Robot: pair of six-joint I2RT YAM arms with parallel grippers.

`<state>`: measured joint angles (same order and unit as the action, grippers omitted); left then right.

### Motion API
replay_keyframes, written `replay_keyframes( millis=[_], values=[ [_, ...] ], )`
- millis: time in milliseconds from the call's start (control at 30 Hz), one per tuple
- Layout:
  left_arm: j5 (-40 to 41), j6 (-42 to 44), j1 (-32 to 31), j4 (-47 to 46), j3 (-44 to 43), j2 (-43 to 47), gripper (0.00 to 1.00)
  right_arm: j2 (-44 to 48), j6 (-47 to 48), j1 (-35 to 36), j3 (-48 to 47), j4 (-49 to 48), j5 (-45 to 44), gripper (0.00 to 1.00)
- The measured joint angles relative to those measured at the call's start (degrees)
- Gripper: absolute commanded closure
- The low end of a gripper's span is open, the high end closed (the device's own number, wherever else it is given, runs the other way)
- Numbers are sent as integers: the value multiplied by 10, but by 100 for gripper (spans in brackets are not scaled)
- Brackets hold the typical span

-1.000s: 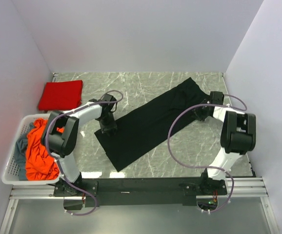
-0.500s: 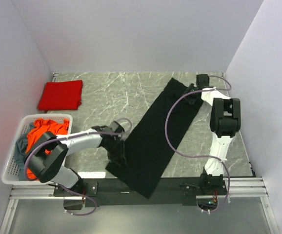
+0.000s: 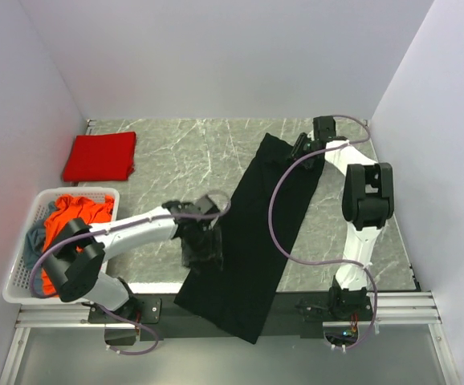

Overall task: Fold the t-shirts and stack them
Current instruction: Fold the tshirt

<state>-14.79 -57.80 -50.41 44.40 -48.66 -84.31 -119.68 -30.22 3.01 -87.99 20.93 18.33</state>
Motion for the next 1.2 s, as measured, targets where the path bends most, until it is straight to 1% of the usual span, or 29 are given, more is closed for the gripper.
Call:
replay_keyframes(
  millis=[33,100,200,300,400,467,500,633,833,1033,1200],
  values=[
    [14,3,7,9,-28,0,23,11,-2,0,5,-3,7,60],
    [37,15,29,16,-75,0,23,31,-7,-2,13,-8,18,59],
    [64,42,83,15,-123,-2,22,58,-36,-2,28,-34,31,55],
    [87,75,152,10,-152,-14,21,63,-71,-2,40,-60,38,51],
    [111,109,212,5,-177,-41,20,59,-108,-2,52,-68,39,51],
    [121,131,246,-5,-188,-58,20,54,-129,-2,59,-75,39,51],
    [124,140,263,-12,-192,-66,16,52,-138,-2,62,-79,40,51],
    [149,172,313,-39,-192,-84,15,43,-171,-2,75,-96,47,51],
    [181,198,342,-92,-183,-107,16,12,-197,2,76,-111,52,51],
    [181,212,343,-128,-165,-147,16,-9,-213,6,75,-116,52,51],
    [181,217,343,-141,-162,-152,16,-22,-225,8,74,-128,54,55]
  ],
)
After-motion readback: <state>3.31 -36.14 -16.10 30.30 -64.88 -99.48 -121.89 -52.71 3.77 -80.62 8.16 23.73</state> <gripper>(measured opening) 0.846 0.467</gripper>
